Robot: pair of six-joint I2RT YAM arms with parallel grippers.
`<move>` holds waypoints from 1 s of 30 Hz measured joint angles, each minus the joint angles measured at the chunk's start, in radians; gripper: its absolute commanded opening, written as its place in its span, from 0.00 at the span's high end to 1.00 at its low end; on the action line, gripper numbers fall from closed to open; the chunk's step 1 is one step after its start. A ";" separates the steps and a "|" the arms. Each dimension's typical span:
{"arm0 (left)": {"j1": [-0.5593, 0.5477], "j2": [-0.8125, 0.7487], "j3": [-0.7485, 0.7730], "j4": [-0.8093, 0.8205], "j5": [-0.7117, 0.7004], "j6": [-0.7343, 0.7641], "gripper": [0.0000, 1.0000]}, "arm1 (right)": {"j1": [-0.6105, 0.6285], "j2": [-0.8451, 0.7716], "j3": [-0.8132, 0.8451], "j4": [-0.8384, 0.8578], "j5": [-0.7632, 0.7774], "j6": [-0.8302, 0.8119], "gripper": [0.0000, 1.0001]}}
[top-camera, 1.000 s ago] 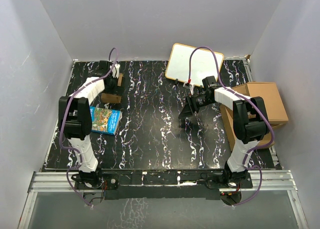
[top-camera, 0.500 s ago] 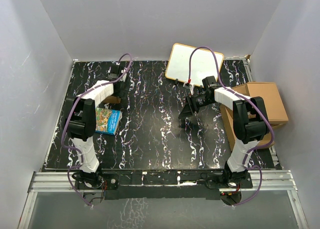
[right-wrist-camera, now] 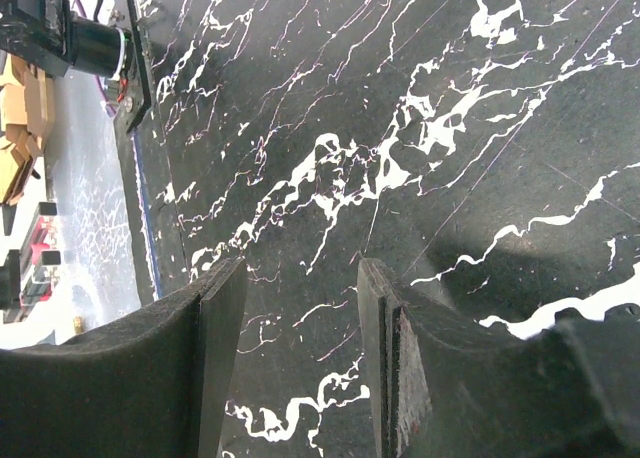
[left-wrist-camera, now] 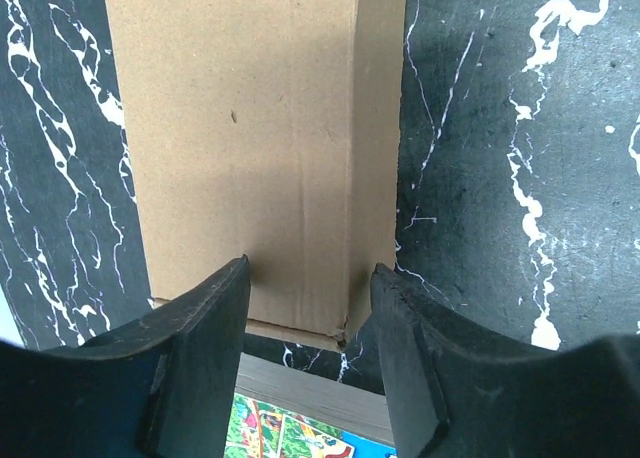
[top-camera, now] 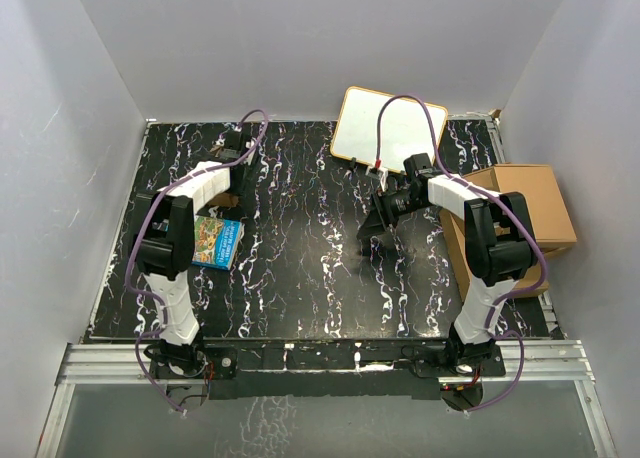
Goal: Fold the paper box
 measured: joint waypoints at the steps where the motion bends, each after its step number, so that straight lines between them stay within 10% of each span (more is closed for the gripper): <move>1: -0.001 -0.001 0.000 0.000 0.001 -0.005 0.45 | 0.000 0.000 0.000 -0.003 0.002 -0.004 0.48; 10: -0.007 -0.251 -0.089 0.019 0.197 -0.148 0.03 | 0.019 -0.074 0.000 -0.010 0.113 -0.045 0.46; 14: -0.005 -0.628 -0.351 0.158 0.371 -0.306 0.03 | 0.020 -0.205 0.006 -0.034 0.201 -0.087 0.37; 18: 0.005 -0.920 -0.576 0.286 0.532 -0.486 0.03 | 0.017 -0.309 0.094 -0.092 0.306 -0.145 0.03; 21: 0.015 -1.043 -0.669 0.310 0.619 -0.602 0.03 | 0.002 -0.385 0.192 -0.109 0.367 -0.176 0.02; 30: 0.023 -1.119 -0.407 0.144 0.730 -0.725 0.03 | -0.064 -0.574 0.392 -0.056 0.430 0.070 0.00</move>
